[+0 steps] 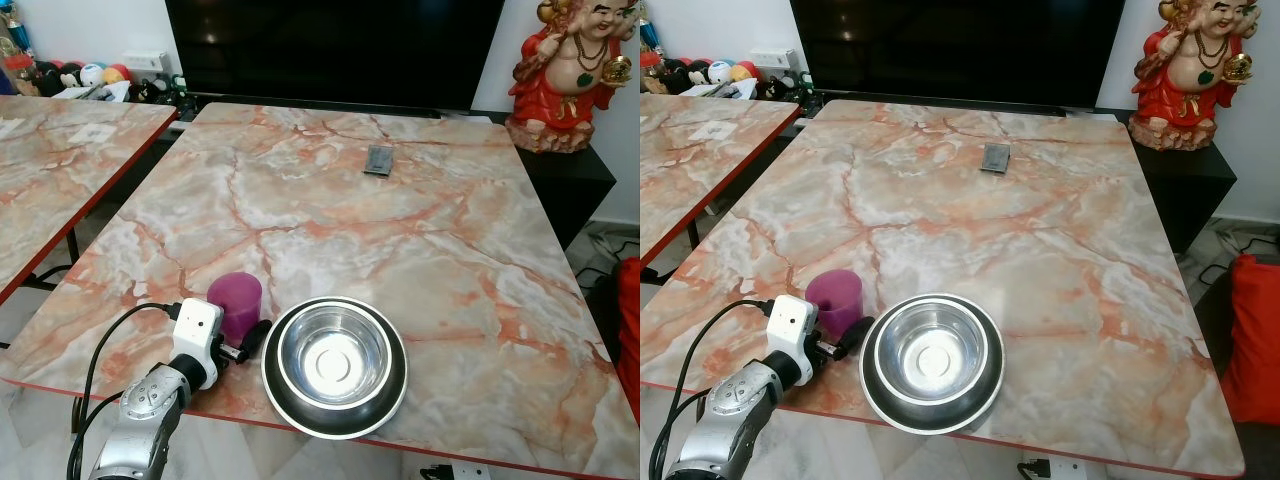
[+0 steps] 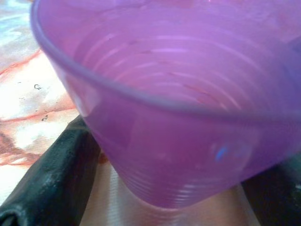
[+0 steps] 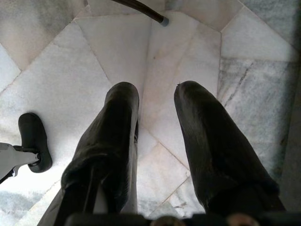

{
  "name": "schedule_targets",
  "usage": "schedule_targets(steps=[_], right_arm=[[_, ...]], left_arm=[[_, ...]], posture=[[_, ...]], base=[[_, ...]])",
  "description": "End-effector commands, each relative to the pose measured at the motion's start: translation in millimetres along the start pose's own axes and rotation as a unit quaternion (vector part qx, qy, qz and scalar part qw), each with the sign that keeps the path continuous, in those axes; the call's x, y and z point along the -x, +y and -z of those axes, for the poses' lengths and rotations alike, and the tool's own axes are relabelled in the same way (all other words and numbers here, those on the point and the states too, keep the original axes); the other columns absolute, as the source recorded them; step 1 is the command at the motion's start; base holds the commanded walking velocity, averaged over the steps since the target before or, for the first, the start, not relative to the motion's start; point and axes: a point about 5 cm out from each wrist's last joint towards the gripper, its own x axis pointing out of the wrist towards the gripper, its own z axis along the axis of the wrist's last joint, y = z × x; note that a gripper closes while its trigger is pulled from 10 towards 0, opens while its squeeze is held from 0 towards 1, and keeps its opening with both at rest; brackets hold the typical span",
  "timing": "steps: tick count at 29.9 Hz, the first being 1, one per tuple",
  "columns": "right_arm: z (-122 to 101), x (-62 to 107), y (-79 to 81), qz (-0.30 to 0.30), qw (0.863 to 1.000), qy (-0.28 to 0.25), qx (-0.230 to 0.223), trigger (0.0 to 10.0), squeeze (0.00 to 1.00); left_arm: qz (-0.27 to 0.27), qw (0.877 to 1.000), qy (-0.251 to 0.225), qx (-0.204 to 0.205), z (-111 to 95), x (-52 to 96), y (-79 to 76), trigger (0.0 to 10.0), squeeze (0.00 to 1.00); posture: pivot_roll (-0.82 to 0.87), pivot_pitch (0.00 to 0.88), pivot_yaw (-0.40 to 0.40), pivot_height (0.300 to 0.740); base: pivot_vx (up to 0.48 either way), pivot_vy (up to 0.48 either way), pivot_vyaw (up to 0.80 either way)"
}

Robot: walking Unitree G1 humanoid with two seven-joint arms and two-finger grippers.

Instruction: Setting the table

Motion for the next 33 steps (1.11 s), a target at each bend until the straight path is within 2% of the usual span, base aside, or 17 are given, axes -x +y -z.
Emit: schedule_targets(steps=[1,3,5,10,18,33], right_arm=[[6,1.1,-1.1,0.001,1.0,0.01,0.002,10.0,0.0],[6,1.1,-1.1,0.001,1.0,0.01,0.002,10.0,0.0],[6,1.1,-1.0,0.001,1.0,0.01,0.003,10.0,0.0],[6,1.0,-0.5,0.0,1.0,0.01,0.004,10.0,0.0],[5,0.8,0.1,-0.001,1.0,0.009,0.004,10.0,0.0],[4,0.6,0.7,-0.002,1.0,0.007,0.006,10.0,0.0]], left_arm=[[-0.003,1.0,0.007,-0.01,0,2.3,2.9,10.0,0.0],[-0.003,1.0,0.006,-0.012,0,2.8,3.5,10.0,0.0],[0.003,0.999,0.012,-0.033,-1,4.2,5.2,10.0,0.0],[0.009,0.998,0.012,-0.056,-6,6.2,9.5,10.0,0.0],[0.043,0.998,0.014,-0.043,-6,9.5,1.8,10.0,0.0],[0.039,0.998,0.022,-0.044,-4,16.8,2.7,10.0,0.0]], posture=[[0.05,0.089,-0.005,0.74],[0.05,0.089,-0.005,0.74],[0.05,0.088,-0.005,0.74],[0.06,0.089,-0.007,0.74],[0.06,0.091,-0.008,0.74],[0.06,0.091,-0.009,0.74]], base=[[0.0,0.0,0.0],[0.0,0.0,0.0],[0.0,0.0,0.0],[0.0,0.0,0.0],[0.0,0.0,0.0],[0.0,0.0,0.0]])
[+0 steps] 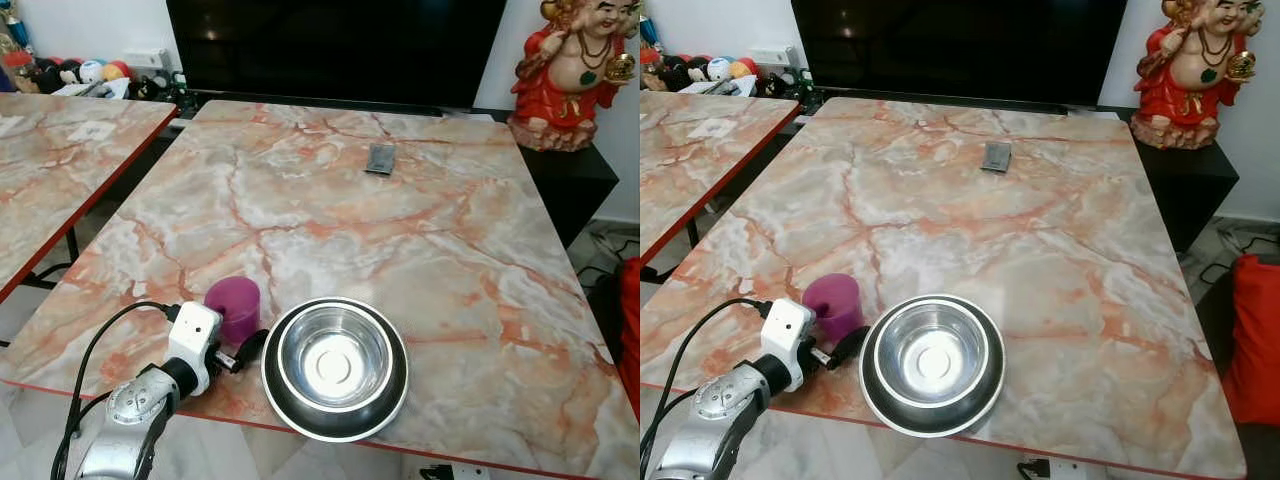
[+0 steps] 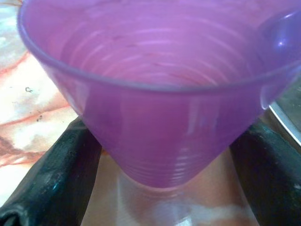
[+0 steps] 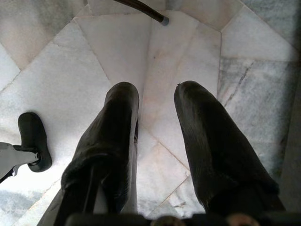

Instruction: Setting the table

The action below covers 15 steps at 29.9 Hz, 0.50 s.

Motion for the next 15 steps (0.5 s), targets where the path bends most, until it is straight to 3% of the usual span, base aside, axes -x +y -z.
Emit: schedule_targets(steps=[1,15], right_arm=[[4,0.6,0.5,-0.001,1.0,0.007,0.005,10.0,0.0],[3,0.5,0.2,-0.002,1.0,0.008,0.007,10.0,0.0]], left_arm=[[0.005,1.0,0.005,-0.001,0,5.7,1.1,10.0,0.0],[0.0,1.0,0.015,-0.01,0,25.5,3.6,10.0,0.0]], posture=[[0.06,0.091,-0.009,0.74],[0.07,0.094,-0.015,0.74]], base=[[0.0,0.0,0.0],[0.0,0.0,0.0]])
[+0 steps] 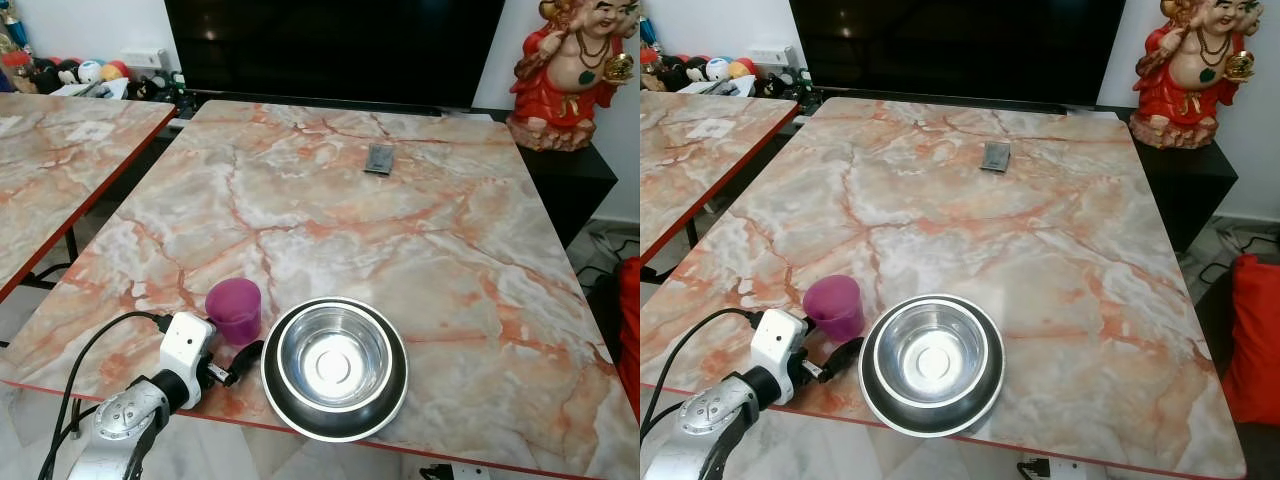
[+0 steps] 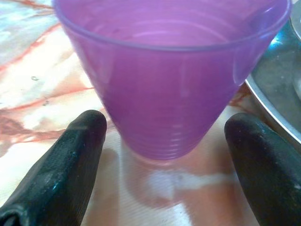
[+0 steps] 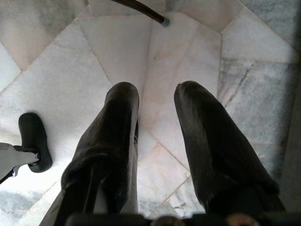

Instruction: Setting the table

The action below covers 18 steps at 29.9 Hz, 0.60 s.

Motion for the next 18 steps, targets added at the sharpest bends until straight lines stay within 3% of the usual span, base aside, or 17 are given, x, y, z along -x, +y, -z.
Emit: schedule_targets(steps=[1,10,12,15,18], right_arm=[[5,0.8,-0.5,-0.001,1.0,0.01,0.006,10.0,0.0],[6,1.0,-1.1,-0.002,1.0,0.012,0.009,10.0,0.0],[5,0.9,-1.4,-0.002,1.0,0.012,0.009,10.0,0.0],[4,0.6,-0.8,-0.004,1.0,0.011,0.011,10.0,0.0],[4,0.4,-0.1,-0.005,1.0,0.011,0.013,10.0,0.0]], left_arm=[[-0.003,1.0,0.013,-0.008,1,8.4,3.8,10.0,0.0],[-0.013,0.999,0.025,-0.033,-2,25.1,10.9,10.0,0.0],[-0.031,0.998,0.028,-0.046,-3,30.2,18.0,10.0,0.0],[-0.114,0.991,0.017,-0.068,-9,42.4,43.0,10.0,0.0],[-0.128,0.989,0.023,-0.071,-8,46.8,48.6,10.0,0.0]], posture=[[0.07,0.094,-0.016,0.74],[0.08,0.091,-0.018,0.74],[0.08,0.089,-0.02,0.74],[0.08,0.087,-0.022,0.74],[0.09,0.085,-0.024,0.74]], base=[[0.0,0.0,0.0],[0.0,0.0,0.0],[0.0,0.0,0.0],[0.0,0.0,0.0],[0.0,0.0,0.0]])
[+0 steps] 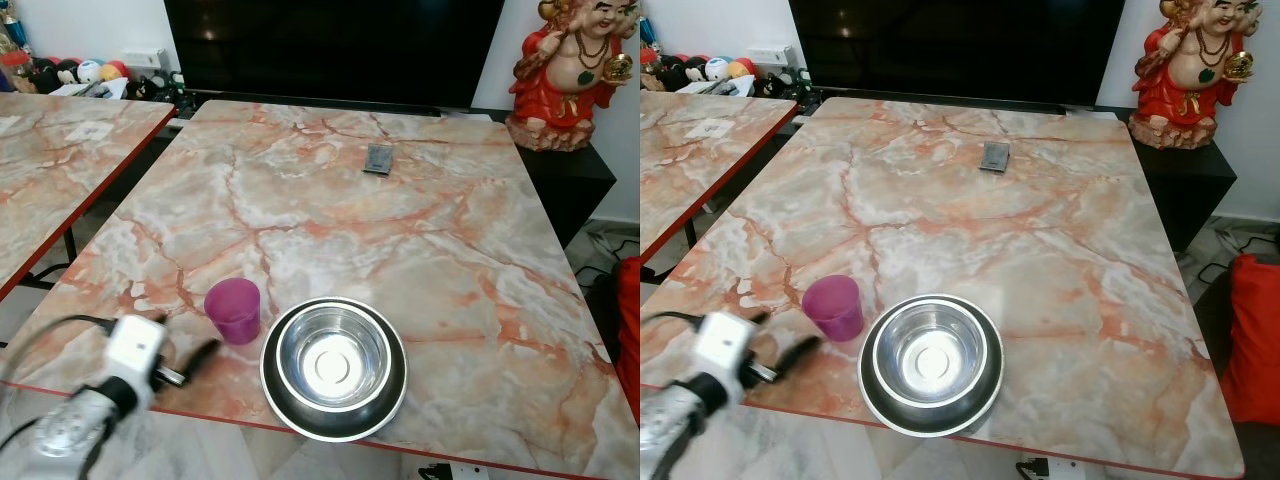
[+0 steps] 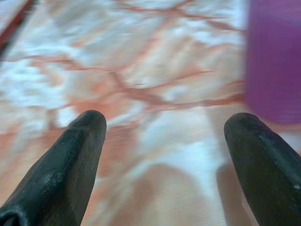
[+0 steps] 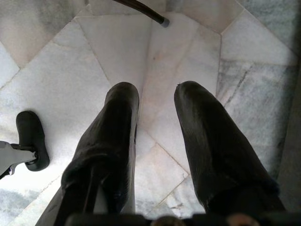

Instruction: Setting the table

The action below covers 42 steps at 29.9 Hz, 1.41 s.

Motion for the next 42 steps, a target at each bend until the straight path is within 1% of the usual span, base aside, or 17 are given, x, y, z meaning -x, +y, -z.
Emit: schedule_targets(steps=[1,7,9,10,12,16,20,21,22,24,25,27,30,32,35,39,42], right_arm=[[4,0.5,0.4,-0.003,1.0,0.01,0.003,10.0,0.0],[3,0.4,1.1,-0.003,1.0,0.009,0.003,10.0,0.0],[3,0.4,1.4,-0.003,1.0,0.009,0.003,10.0,0.0],[3,0.4,1.4,-0.003,1.0,0.009,0.004,10.0,0.0],[3,0.4,1.3,-0.004,1.0,0.009,0.004,10.0,0.0],[4,0.5,1.1,-0.004,1.0,0.009,0.004,10.0,0.0],[4,0.6,0.6,-0.004,1.0,0.01,0.005,10.0,0.0],[4,0.6,0.4,-0.004,1.0,0.01,0.005,10.0,0.0],[4,0.6,0.4,-0.004,1.0,0.01,0.005,10.0,0.0],[4,0.6,0.4,-0.004,1.0,0.01,0.006,10.0,0.0],[4,0.6,0.4,-0.004,1.0,0.01,0.006,10.0,0.0],[5,0.7,0.4,-0.003,1.0,0.011,0.006,10.0,0.0],[5,0.7,0.3,-0.003,1.0,0.012,0.006,10.0,0.0],[5,0.7,0.4,-0.004,1.0,0.012,0.006,10.0,0.0],[5,0.7,0.6,-0.004,1.0,0.013,0.006,10.0,0.0],[5,0.7,0.9,-0.004,1.0,0.013,0.005,10.0,0.0],[4,0.5,0.7,-0.002,1.0,0.013,0.003,10.0,0.0]], left_arm=[[-0.007,1.0,0.005,-0.005,3,2.4,1.9,10.0,0.0],[-0.087,0.996,0.018,-0.024,12,12.3,16.2,10.0,0.0],[-0.183,0.983,0.008,-0.019,13,19.3,35.9,10.0,0.0],[-0.247,0.969,0.001,-0.029,14,27.8,49.0,10.0,0.0],[-0.292,0.956,-0.001,-0.033,17,36.2,57.7,10.0,0.0],[-0.325,0.945,-0.005,-0.042,20,45.2,60.6,10.0,0.0],[-0.401,0.916,0.025,-0.015,40,65.0,62.9,10.0,0.0],[-0.43,0.902,0.041,-0.016,49,73.3,64.0,10.0,0.0],[-0.43,0.902,0.041,-0.016,49,73.3,64.0,10.0,0.0],[-0.471,0.879,0.069,-0.018,62,85.4,66.6,10.0,0.0],[-0.471,0.879,0.069,-0.018,62,85.4,66.6,10.0,0.0],[-0.527,0.841,0.125,-0.017,84,108.4,70.3,10.0,0.0],[-0.535,0.83,0.153,-0.031,95,116.6,67.5,10.0,0.0],[-0.534,0.827,0.17,-0.044,101,120.1,64.5,10.0,0.0],[-0.489,0.838,0.242,-0.013,130,120.8,47.0,10.0,0.0],[-0.395,0.876,0.274,0.047,155,107.9,12.9,10.0,0.0],[-0.314,0.901,0.293,0.061,165,94.5,-13.7,10.0,0.0]], posture=[[0.09,0.083,-0.023,0.74],[0.09,0.081,-0.024,0.74],[0.09,0.079,-0.026,0.74],[0.09,0.077,-0.027,0.74],[0.09,0.076,-0.027,0.74],[0.09,0.075,-0.027,0.74],[0.09,0.078,-0.03,0.74],[0.09,0.078,-0.03,0.74],[0.09,0.078,-0.03,0.74],[0.09,0.079,-0.033,0.74],[0.09,0.079,-0.033,0.74],[0.09,0.079,-0.033,0.74],[0.09,0.079,-0.033,0.74],[0.09,0.08,-0.033,0.74],[0.09,0.079,-0.033,0.74],[0.09,0.079,-0.032,0.74],[0.08,0.078,-0.028,0.74]], base=[[0.0,0.0,0.0],[0.0,0.0,0.0],[0.0,0.0,0.0],[0.0,0.0,0.0],[0.0,0.0,0.0],[0.0,0.0,0.0],[0.0,0.0,0.0],[0.0,0.0,0.0],[0.0,0.0,0.0],[0.0,0.0,0.0],[0.0,0.0,0.0],[0.0,0.0,0.0],[0.0,0.0,0.0],[0.0,0.0,0.0],[0.0,0.0,0.0],[0.0,0.0,0.0],[0.0,0.0,0.0]])
